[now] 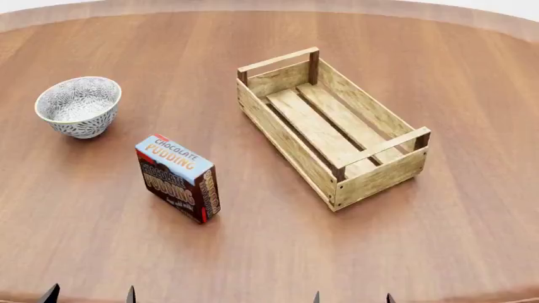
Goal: Pick up the chocolate pudding and put it in the tray.
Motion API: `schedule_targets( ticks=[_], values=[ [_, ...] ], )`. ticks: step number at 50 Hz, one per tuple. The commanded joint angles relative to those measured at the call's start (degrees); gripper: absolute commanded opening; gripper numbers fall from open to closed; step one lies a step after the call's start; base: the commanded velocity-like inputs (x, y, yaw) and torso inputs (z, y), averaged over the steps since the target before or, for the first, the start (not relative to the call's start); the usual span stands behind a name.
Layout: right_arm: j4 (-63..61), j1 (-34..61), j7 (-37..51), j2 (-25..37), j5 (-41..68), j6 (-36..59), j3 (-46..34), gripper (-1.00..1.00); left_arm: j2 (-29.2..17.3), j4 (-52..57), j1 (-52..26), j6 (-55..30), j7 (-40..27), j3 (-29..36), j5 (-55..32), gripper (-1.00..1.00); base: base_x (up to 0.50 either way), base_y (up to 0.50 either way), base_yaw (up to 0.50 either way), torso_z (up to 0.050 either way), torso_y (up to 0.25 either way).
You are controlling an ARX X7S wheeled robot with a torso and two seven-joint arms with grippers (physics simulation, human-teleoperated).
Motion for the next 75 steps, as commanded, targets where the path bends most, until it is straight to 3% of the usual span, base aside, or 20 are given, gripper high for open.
schedule_targets(
  ticks=[1, 24, 75],
  values=[
    [-0.37, -0.12, 0.75, 0.53, 0.53, 0.25, -0.75, 1.00, -0.76, 0.63, 0.22, -0.40, -0.87, 0.86, -0.75, 1.00, 0.00, 0.00, 0.00, 0.000, 0.000],
    [-18.28, -7.02, 4.14, 4.49, 2.13, 2.37, -6.35, 1.00, -4.44, 15.21, 6.27, -2.44, -4.79, 5.18, -2.09, 1.00, 0.00, 0.00, 0.00, 0.000, 0.000],
    [-12.38, -4.11, 8.03, 7.37, 5.33, 0.08, -9.31, 1.00, -7.93, 16.76, 6.70, -2.24, -7.61, 8.91, -4.89, 1.00, 0.25, 0.00, 0.00, 0.000, 0.000]
  ],
)
